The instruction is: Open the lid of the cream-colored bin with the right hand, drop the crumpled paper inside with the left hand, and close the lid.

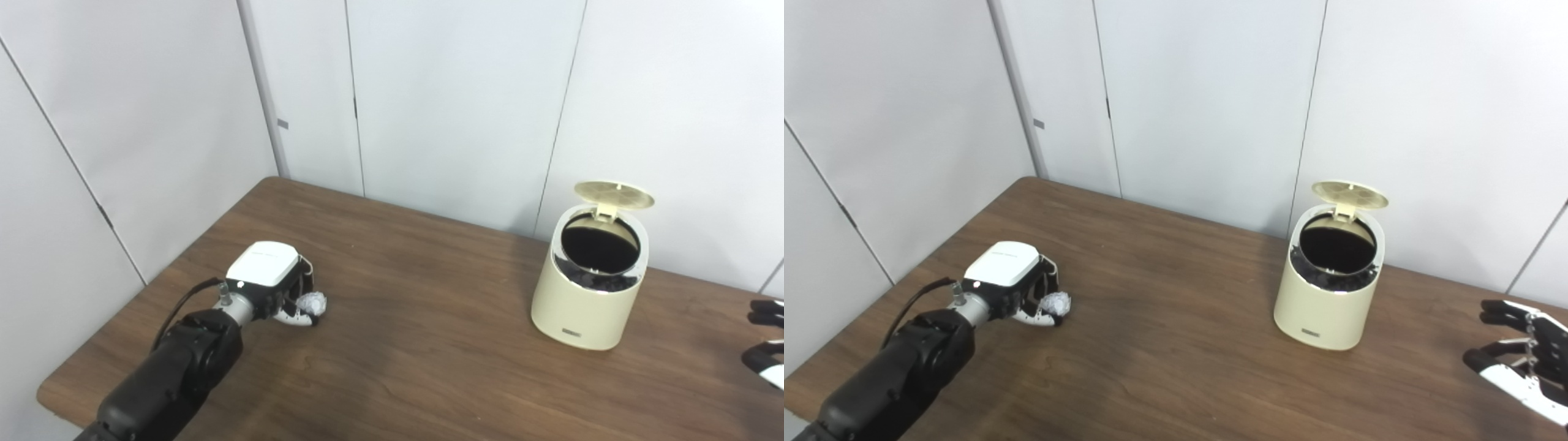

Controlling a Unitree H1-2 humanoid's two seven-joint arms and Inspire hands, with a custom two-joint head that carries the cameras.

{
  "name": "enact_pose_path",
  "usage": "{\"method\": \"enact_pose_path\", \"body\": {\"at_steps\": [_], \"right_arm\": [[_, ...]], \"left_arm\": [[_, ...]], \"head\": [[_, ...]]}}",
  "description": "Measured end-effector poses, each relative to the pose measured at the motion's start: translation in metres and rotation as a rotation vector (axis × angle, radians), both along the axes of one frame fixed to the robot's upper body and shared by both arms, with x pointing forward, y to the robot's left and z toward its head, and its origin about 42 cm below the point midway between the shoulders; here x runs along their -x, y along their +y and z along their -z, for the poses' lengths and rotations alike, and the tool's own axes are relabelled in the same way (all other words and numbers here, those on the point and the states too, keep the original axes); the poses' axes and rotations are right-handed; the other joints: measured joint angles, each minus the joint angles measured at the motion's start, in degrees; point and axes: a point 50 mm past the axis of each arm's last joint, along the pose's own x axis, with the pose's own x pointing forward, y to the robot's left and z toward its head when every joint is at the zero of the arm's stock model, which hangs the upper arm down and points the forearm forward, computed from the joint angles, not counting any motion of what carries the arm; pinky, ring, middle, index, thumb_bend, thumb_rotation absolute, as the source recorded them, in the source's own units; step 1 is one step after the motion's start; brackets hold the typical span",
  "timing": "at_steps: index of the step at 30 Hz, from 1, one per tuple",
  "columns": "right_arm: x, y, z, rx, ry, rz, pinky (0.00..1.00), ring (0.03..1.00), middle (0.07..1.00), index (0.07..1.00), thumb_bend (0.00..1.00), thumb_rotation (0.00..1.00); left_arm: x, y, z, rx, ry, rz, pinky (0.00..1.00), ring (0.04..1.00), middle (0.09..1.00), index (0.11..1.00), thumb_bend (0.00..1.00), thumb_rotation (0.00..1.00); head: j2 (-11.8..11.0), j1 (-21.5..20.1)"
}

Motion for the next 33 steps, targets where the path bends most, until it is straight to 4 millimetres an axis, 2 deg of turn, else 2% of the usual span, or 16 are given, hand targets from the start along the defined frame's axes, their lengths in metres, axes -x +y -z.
{"method": "enact_pose_path", "body": {"at_steps": [6,8,11,15,16,18,24,27,30,33], "right_arm": [[0.000,0.000,0.000,0.011,-0.001,0.006,0.30,0.557,0.734,0.741,1.00,0.62],[0.000,0.000,0.000,0.012,-0.002,0.008,0.30,0.555,0.732,0.743,1.00,0.63],[0.000,-0.001,0.001,0.014,0.000,0.011,0.30,0.554,0.733,0.741,1.00,0.64],[-0.001,0.000,0.002,0.022,0.002,0.012,0.29,0.563,0.748,0.756,1.00,0.66],[-0.001,0.000,0.002,0.026,0.001,0.012,0.29,0.564,0.752,0.757,1.00,0.65],[-0.001,0.000,0.003,0.033,0.003,0.013,0.29,0.567,0.759,0.762,1.00,0.67],[-0.002,0.000,0.007,0.045,0.015,0.016,0.29,0.573,0.767,0.766,1.00,0.67],[-0.003,-0.001,0.011,0.048,0.024,0.024,0.29,0.583,0.786,0.787,1.00,0.66],[-0.003,-0.001,0.014,0.045,0.031,0.029,0.31,0.605,0.805,0.800,1.00,0.61],[-0.003,0.003,0.015,0.024,0.026,0.016,0.36,0.675,0.849,0.837,1.00,0.53]], "left_arm": [[0.001,0.000,-0.001,0.008,-0.022,-0.002,0.25,0.360,0.475,0.487,0.53,0.00],[0.002,-0.001,-0.002,0.012,-0.032,-0.001,0.22,0.329,0.473,0.486,0.53,0.00],[0.005,-0.010,-0.007,0.028,-0.056,0.015,0.17,0.282,0.471,0.486,0.53,0.00],[0.008,-0.026,-0.013,0.046,-0.077,0.040,0.17,0.294,0.472,0.485,0.53,0.00],[0.008,-0.030,-0.015,0.044,-0.090,0.044,0.18,0.310,0.439,0.497,0.52,0.00],[0.009,-0.036,-0.024,0.051,-0.128,0.043,0.19,0.307,0.467,0.487,0.53,0.00],[0.005,-0.052,-0.052,0.072,-0.236,0.064,0.15,0.262,0.473,0.484,0.53,0.00],[0.004,-0.059,-0.059,0.098,-0.270,0.071,0.17,0.279,0.418,0.514,0.52,0.00],[0.003,-0.070,-0.065,0.126,-0.293,0.095,0.21,0.328,0.450,0.509,0.52,0.00],[0.000,-0.079,-0.074,0.144,-0.315,0.124,0.24,0.362,0.475,0.497,0.52,0.00]], "head": [[-0.4,-0.3],[-0.4,-0.4],[-0.4,-0.4],[-0.6,-0.9],[-0.6,-0.9],[-0.7,-1.0],[-1.0,-1.8],[-1.3,-3.5],[-1.7,-4.6],[-2.2,-6.1]]}}
